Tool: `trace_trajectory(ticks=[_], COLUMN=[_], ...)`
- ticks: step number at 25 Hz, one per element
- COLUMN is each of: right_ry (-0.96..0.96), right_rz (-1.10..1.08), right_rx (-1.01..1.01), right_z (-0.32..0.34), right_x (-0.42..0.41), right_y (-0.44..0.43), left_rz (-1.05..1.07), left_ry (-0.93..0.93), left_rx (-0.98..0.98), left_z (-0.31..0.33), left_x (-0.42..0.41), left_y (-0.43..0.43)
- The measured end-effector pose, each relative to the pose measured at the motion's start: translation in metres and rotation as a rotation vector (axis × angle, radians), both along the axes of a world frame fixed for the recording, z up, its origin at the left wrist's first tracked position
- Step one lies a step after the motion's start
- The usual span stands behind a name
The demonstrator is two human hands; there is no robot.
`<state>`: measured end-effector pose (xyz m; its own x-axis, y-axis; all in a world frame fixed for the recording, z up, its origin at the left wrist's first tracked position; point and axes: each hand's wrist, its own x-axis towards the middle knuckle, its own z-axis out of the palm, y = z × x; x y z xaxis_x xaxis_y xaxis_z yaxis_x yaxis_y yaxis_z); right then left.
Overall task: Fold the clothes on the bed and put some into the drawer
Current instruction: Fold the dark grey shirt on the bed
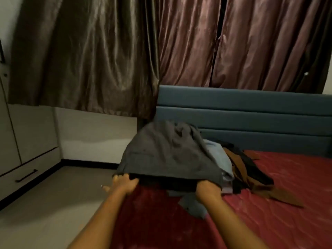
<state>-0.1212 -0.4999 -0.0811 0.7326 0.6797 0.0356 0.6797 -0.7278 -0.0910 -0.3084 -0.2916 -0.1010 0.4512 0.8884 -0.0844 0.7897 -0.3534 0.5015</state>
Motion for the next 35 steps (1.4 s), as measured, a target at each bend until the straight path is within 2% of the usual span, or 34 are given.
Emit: trace_trajectory(ticks=[1,3,4,6,7,9,11,13,15,18,20,23,24,26,28,32,35], right_ry=[0.085,0.348,0.459,0.681,0.777,0.872,0.83,0.598,0.502,0.627,0.712,0.894,0.923,0.933,0.883,0.661,0.643], right_rz=[0.056,0.094,0.155,0.117,0.084,0.048,0.001,-0.029,-0.147,-0.585,-0.727,-0.638,-0.616,-0.566,-0.486,-0.267,-0.091], right_rx=[-0.106,-0.298,-0.408,-0.431,-0.399,-0.333,-0.198,-0.186,-0.262,-0.068,0.05,0.209,0.204,0.27,0.383,0.502,0.753], right_z=[-0.043,-0.092,-0.101,-0.098,-0.097,-0.099,-0.125,-0.131,-0.148,-0.174,-0.186,-0.182,-0.177,-0.169,-0.153,-0.089,-0.037], right_x=[-0.015,-0.041,-0.049,-0.054,-0.051,-0.036,-0.011,0.0,0.0,-0.007,-0.002,0.004,0.0,-0.002,-0.005,-0.018,-0.046], right_y=[-0.007,-0.027,-0.038,-0.043,-0.04,-0.027,-0.004,0.005,-0.002,-0.02,-0.02,-0.006,-0.002,0.006,0.018,0.052,0.076], left_rz=[0.012,0.11,0.141,0.195,0.211,0.284,0.415,0.505,0.543,0.547,0.56,0.494,0.475,0.444,0.403,0.183,-0.051], left_ry=[0.139,0.293,0.358,0.38,0.314,0.026,-0.226,-0.327,-0.376,-0.458,-0.515,-0.685,-0.778,-0.931,-1.004,-1.029,-0.986], left_rx=[-0.098,-0.293,-0.344,-0.394,-0.432,-0.447,-0.408,-0.412,-0.452,-0.46,-0.489,-0.578,-0.625,-0.705,-0.733,-0.583,-0.349], left_z=[-0.051,-0.164,-0.187,-0.203,-0.201,-0.188,-0.187,-0.193,-0.194,-0.195,-0.198,-0.197,-0.189,-0.164,-0.138,-0.083,-0.047], left_x=[-0.01,-0.028,-0.041,-0.069,-0.075,-0.08,-0.077,-0.072,-0.069,-0.063,-0.059,-0.052,-0.05,-0.045,-0.037,-0.009,0.012], left_y=[0.001,0.016,0.003,-0.02,-0.025,-0.025,-0.025,-0.024,-0.021,-0.006,0.004,0.015,0.016,0.015,0.01,-0.007,-0.028])
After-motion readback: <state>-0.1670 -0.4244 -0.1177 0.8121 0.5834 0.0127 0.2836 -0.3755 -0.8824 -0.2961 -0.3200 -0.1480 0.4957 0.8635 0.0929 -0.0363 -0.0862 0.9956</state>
